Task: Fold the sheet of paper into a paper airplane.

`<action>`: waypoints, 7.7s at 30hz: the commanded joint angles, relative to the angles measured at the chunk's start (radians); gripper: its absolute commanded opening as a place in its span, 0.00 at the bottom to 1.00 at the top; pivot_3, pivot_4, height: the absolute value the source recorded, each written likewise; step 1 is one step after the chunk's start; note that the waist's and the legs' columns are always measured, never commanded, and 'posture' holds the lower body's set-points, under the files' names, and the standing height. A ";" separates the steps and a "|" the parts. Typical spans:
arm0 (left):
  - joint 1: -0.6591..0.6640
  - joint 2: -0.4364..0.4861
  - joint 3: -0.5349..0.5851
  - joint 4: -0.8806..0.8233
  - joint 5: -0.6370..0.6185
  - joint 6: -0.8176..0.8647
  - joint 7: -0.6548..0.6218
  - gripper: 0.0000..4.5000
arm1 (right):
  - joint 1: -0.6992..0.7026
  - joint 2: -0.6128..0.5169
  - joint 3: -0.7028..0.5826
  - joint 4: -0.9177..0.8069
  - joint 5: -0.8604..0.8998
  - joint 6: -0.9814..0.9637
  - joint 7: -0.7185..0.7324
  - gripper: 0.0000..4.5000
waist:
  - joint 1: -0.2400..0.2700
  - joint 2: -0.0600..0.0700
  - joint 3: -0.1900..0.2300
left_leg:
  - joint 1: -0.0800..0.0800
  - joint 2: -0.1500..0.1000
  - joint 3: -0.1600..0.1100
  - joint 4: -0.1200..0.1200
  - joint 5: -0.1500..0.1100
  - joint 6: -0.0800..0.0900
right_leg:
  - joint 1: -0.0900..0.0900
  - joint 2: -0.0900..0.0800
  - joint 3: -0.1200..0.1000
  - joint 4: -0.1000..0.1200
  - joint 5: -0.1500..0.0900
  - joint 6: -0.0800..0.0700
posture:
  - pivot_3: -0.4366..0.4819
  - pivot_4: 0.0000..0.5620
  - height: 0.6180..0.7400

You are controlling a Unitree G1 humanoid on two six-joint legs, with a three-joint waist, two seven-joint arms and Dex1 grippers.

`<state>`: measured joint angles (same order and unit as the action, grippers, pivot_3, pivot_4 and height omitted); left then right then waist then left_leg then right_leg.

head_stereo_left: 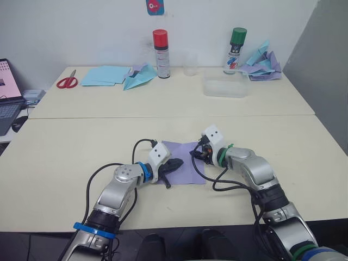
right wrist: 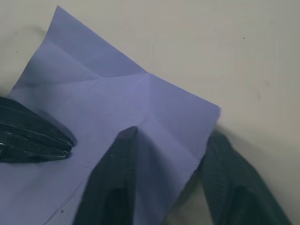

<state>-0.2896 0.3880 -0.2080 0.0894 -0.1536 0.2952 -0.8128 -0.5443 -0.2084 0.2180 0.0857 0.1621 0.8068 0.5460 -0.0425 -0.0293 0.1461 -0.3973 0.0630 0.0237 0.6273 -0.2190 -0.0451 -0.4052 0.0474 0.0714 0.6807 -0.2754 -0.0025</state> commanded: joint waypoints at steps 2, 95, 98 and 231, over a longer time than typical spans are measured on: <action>0.021 -0.002 -0.024 0.046 0.030 0.019 0.015 0.00 | -0.012 0.008 -0.013 0.004 0.024 -0.011 0.017 0.08 | 0.000 0.000 0.000 | 0.000 0.000 0.000 0.000 0.000 0.000 | 0.000 0.000 0.000 0.000 0.000 0.000 | 0.48 0.27 1.00; -0.380 -0.084 -0.041 0.474 0.078 -0.069 -0.081 0.00 | 0.046 -0.074 0.178 -0.040 -0.165 -0.258 0.202 0.21 | 0.002 -0.004 0.010 | -0.004 -0.001 0.002 -0.001 0.000 0.000 | -0.004 0.001 0.000 -0.001 0.000 0.001 | 0.48 0.27 1.00; -0.387 -0.080 -0.046 0.504 0.094 -0.079 -0.095 0.00 | 0.057 -0.081 0.177 -0.100 -0.113 -0.132 0.247 0.45 | 0.002 -0.004 0.010 | -0.004 -0.001 0.003 -0.002 0.000 0.000 | -0.004 0.001 0.000 -0.002 0.000 0.002 | 0.48 0.27 1.00; -0.095 0.227 -0.039 0.111 0.205 -0.301 -0.093 0.00 | 0.068 -0.001 0.107 0.005 -0.072 -0.222 0.102 0.00 | -0.038 -0.007 0.009 | -0.001 0.002 0.001 -0.004 0.000 0.000 | -0.004 -0.001 0.001 0.000 0.000 0.000 | 0.48 0.27 1.00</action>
<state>-0.3814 0.5994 -0.2179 0.1786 0.0142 0.0106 -0.8878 -0.4688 -0.2121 0.3029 0.0857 0.0934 0.5674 0.6333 -0.0807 -0.0361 0.1551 -0.3987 0.0646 0.0254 0.6235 -0.2194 -0.0456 -0.4089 0.0469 0.0727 0.6806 -0.2758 -0.0020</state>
